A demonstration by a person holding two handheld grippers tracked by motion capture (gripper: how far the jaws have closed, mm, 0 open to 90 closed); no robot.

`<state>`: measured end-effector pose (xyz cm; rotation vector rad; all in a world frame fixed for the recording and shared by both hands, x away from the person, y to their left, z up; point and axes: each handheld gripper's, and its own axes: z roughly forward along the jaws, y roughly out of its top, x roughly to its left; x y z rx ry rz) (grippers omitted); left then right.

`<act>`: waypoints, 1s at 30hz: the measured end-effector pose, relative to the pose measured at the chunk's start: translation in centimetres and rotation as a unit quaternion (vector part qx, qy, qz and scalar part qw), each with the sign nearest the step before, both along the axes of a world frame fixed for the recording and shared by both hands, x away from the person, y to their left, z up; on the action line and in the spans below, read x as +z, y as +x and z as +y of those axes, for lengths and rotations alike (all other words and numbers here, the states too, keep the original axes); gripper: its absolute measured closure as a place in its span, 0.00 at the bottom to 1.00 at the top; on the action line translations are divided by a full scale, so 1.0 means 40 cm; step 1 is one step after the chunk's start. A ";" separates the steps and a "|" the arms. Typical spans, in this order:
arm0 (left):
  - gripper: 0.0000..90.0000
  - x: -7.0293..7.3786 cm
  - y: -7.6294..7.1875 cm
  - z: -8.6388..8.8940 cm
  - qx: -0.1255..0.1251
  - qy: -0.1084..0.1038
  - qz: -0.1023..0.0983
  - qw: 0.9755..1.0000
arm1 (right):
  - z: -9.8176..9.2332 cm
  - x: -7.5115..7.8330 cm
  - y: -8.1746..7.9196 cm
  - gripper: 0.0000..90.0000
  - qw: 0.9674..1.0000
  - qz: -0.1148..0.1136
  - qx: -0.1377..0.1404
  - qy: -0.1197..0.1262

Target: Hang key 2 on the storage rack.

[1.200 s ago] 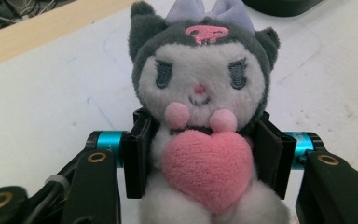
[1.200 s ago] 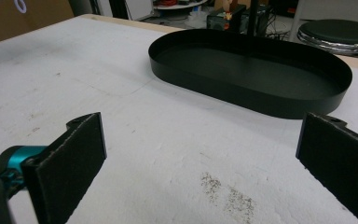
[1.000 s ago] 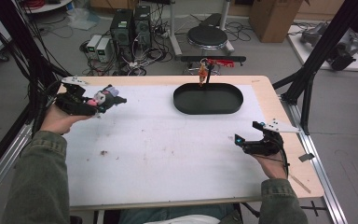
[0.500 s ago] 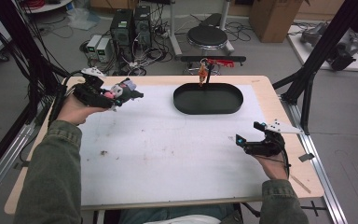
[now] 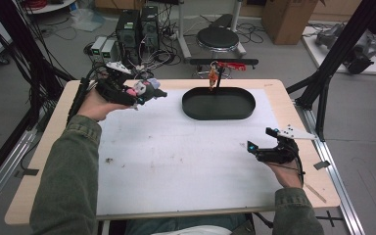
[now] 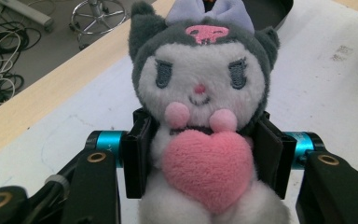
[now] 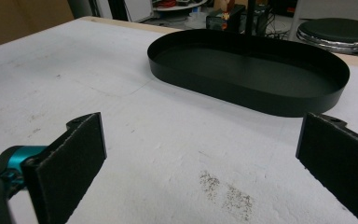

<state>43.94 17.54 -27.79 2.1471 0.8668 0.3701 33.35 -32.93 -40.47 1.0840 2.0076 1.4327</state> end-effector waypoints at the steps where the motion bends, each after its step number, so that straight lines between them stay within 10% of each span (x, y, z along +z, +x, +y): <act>1: 0.52 0.002 0.003 -0.006 -0.003 0.003 0.001 1.000 | 0.000 0.000 0.000 0.01 1.000 0.001 -0.001 0.000; 30: 0.52 0.020 0.126 -0.163 -0.001 -0.003 -0.006 1.000 | -0.001 -0.003 0.005 0.01 1.000 0.003 0.002 -0.002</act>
